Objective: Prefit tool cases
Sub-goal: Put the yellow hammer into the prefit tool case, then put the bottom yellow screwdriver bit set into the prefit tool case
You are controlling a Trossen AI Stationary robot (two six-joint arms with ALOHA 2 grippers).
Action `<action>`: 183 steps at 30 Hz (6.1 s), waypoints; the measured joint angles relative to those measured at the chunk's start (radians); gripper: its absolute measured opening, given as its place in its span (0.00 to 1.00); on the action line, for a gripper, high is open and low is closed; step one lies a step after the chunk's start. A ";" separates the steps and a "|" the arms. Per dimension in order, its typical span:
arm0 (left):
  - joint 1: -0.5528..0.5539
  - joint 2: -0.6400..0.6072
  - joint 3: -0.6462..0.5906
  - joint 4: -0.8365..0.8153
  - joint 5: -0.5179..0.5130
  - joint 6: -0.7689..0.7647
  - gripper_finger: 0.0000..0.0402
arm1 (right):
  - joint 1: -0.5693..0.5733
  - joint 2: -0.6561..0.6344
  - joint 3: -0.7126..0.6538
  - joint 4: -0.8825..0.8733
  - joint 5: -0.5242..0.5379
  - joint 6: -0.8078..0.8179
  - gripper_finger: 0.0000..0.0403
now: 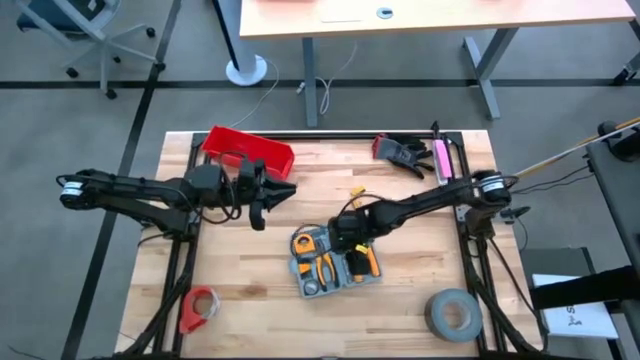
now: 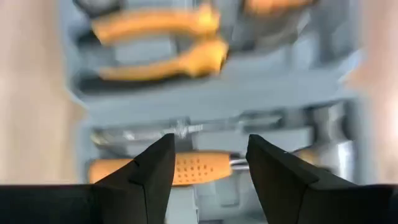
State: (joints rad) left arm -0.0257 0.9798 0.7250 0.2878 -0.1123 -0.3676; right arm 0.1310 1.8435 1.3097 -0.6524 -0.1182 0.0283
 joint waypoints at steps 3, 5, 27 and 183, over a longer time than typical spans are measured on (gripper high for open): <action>0.000 0.000 0.000 -0.004 0.000 0.000 0.16 | 0.000 -0.037 0.015 -0.007 0.009 -0.003 0.44; 0.000 0.000 0.000 -0.008 0.000 0.000 0.16 | 0.000 -0.046 0.018 -0.037 0.015 -0.007 0.44; 0.000 -0.005 0.000 -0.023 0.000 0.009 0.16 | -0.002 0.110 -0.057 -0.005 -0.021 -0.043 0.37; -0.004 -0.016 -0.033 -0.081 0.001 0.008 0.16 | -0.358 0.141 -0.016 -0.069 0.128 0.529 0.34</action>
State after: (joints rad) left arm -0.0299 0.9634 0.6922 0.2066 -0.1116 -0.3596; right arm -0.2272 1.9846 1.2938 -0.7209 0.0093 0.5572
